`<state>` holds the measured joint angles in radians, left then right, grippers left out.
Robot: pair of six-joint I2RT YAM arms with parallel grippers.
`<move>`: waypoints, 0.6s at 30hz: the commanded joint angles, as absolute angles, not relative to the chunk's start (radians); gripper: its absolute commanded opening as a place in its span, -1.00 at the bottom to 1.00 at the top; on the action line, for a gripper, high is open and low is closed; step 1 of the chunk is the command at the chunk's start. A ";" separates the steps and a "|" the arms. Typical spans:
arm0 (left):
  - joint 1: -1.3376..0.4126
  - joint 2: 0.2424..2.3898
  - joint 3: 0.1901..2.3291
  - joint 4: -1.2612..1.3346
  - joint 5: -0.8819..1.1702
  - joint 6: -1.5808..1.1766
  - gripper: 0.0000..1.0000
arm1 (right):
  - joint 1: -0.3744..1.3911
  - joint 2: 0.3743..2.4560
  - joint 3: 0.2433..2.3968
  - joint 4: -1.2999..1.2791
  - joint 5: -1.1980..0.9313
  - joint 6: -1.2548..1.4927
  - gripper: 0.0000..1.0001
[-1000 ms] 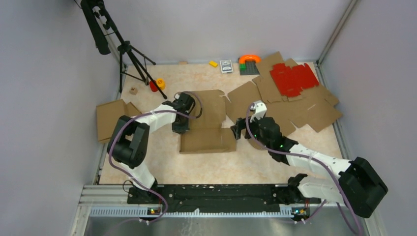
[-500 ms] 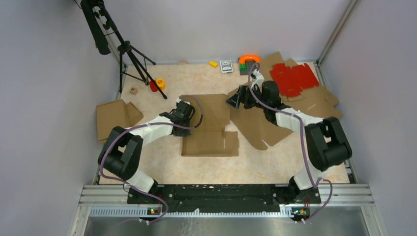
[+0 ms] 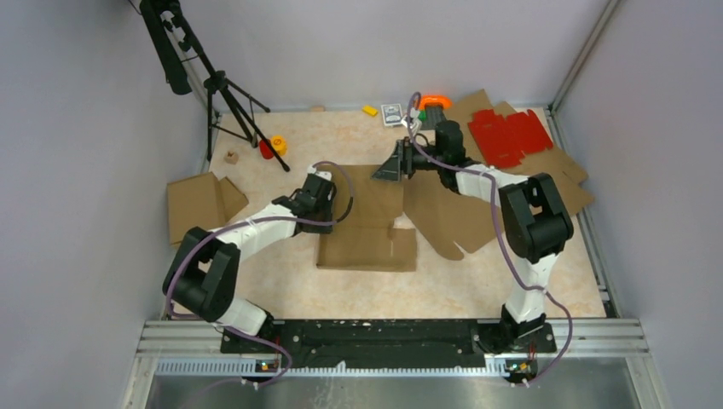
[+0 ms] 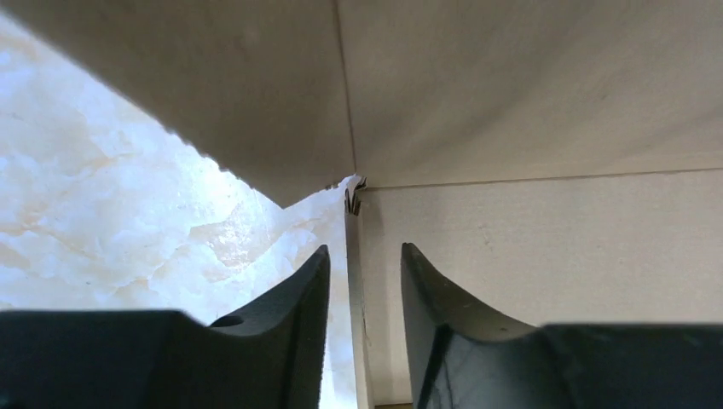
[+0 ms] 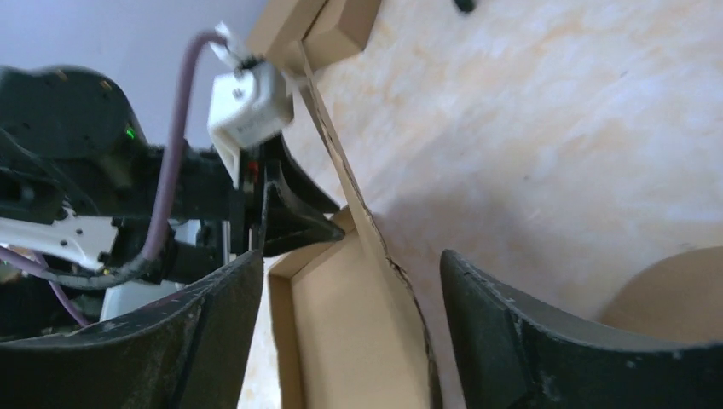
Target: Fold the paper box
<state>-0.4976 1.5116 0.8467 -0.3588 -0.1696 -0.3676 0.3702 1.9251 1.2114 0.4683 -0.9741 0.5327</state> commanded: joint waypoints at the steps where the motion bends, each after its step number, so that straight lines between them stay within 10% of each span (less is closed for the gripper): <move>1: -0.501 1.447 0.865 -0.347 -0.148 -0.384 -0.19 | 0.439 1.882 1.257 0.268 -0.984 0.302 0.33; 18: -0.500 1.247 0.863 -0.754 -0.090 -0.588 -0.07 | 0.446 1.730 1.165 0.241 -0.908 0.225 -0.51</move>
